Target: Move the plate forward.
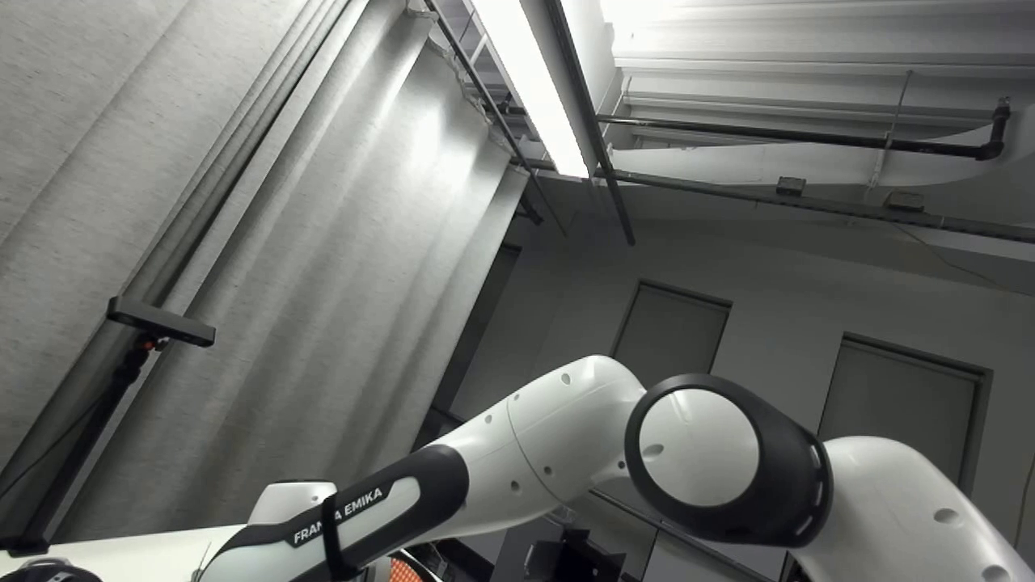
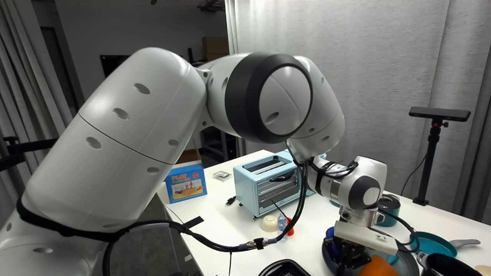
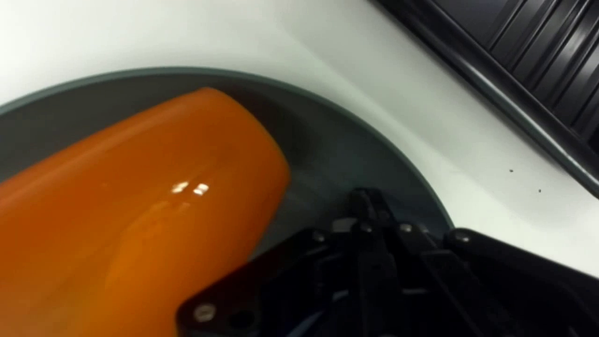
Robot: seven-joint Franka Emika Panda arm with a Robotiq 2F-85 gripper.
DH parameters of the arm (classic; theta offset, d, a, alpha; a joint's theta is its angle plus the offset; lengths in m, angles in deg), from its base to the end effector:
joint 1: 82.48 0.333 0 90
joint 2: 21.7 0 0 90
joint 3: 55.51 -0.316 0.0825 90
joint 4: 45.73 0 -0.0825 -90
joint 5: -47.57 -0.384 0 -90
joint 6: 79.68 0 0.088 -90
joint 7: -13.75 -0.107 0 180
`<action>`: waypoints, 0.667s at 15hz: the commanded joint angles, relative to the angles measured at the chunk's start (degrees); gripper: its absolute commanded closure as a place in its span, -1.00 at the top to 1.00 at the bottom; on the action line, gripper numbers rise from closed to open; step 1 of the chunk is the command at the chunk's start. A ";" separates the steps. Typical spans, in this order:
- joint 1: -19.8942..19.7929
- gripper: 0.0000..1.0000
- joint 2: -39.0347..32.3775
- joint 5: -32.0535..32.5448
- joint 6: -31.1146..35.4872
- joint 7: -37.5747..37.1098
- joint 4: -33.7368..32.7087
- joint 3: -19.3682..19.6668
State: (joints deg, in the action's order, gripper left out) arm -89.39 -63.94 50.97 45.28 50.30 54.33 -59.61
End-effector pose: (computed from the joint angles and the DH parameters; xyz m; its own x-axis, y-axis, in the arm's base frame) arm 0.6251 -0.0348 0.1307 0.7797 0.5823 -0.2304 0.5522 -0.8128 -0.1854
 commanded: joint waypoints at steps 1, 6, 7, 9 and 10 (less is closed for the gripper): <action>-0.93 -1.00 2.61 -1.50 1.80 -0.70 4.57 -1.11; -0.76 -1.00 3.76 -1.73 1.51 -0.40 6.48 -1.61; -0.80 -1.00 3.82 -1.89 1.59 -0.34 6.85 -1.77; -0.80 -1.00 3.99 -2.07 1.65 -0.24 7.46 -2.02; -0.86 -1.00 4.10 -2.23 1.78 -0.17 7.84 -2.17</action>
State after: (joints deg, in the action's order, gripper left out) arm -89.39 -61.36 50.42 45.30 50.30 58.95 -60.76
